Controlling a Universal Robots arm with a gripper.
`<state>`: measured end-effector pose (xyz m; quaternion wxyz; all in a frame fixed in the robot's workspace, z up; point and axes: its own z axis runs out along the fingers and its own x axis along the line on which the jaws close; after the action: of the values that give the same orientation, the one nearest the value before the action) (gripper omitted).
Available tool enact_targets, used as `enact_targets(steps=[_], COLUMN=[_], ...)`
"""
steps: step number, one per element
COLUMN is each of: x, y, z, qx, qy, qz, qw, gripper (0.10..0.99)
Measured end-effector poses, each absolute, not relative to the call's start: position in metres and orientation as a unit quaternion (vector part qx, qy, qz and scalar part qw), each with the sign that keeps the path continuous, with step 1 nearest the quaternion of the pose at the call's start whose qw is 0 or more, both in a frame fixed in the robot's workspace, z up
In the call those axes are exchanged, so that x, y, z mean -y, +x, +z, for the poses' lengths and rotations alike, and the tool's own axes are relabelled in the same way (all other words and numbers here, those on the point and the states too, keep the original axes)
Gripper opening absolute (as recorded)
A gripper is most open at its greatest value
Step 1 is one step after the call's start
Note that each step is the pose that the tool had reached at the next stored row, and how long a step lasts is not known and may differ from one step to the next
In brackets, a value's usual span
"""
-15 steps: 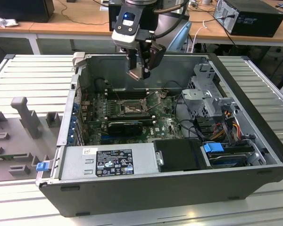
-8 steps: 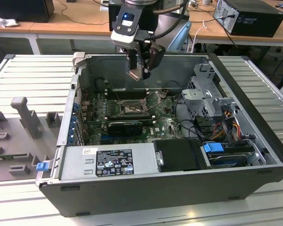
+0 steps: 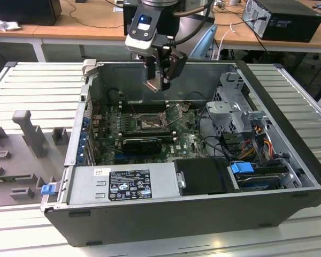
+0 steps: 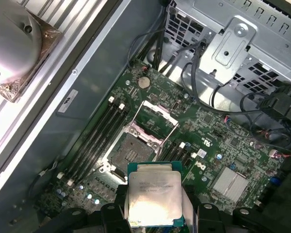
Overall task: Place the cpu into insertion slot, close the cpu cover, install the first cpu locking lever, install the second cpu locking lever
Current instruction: 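Place the cpu into insertion slot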
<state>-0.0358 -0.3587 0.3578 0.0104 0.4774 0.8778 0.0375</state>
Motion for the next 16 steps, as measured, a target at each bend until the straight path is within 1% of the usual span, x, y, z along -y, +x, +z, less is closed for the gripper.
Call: enact_targets(steps=[16], x=[0.3587], y=[-0.0358], z=[0.3538], qx=[-0.870], qy=[0.491], qz=[0.037], qw=[0.011], gripper=[0.525])
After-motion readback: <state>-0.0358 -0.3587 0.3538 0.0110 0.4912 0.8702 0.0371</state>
